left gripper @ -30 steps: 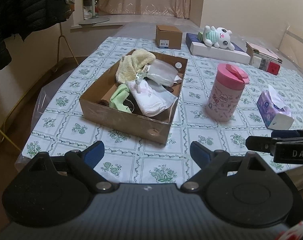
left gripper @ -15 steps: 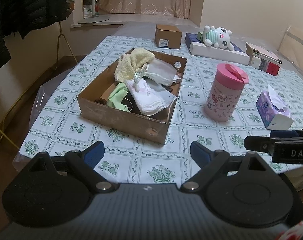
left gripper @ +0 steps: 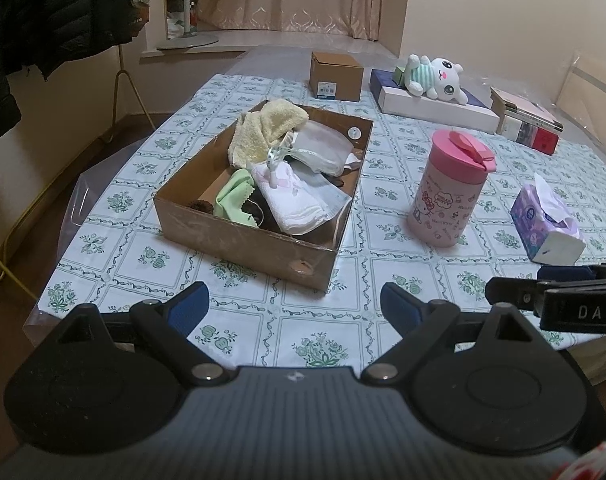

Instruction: Organize soft objects

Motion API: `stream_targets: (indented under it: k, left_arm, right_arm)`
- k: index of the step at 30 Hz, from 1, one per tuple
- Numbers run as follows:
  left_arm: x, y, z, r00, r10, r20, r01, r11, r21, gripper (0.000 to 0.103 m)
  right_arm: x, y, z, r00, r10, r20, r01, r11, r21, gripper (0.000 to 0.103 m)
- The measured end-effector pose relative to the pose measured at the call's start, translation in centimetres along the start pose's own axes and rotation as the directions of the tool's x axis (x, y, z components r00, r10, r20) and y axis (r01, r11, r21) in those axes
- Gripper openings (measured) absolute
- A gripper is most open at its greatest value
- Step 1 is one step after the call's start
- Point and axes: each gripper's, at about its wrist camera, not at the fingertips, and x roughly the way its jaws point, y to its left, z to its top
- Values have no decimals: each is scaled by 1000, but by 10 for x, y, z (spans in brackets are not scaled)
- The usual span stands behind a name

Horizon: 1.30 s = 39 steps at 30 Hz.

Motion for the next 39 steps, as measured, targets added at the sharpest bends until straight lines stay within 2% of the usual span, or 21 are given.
stream_targets:
  k: [39]
  left_arm:
    - [-2, 0, -1, 1000, -2, 5, 2, 1000, -5, 92]
  right_arm:
    - [2, -1, -5, 1000, 1, -6, -1, 1000, 5, 81]
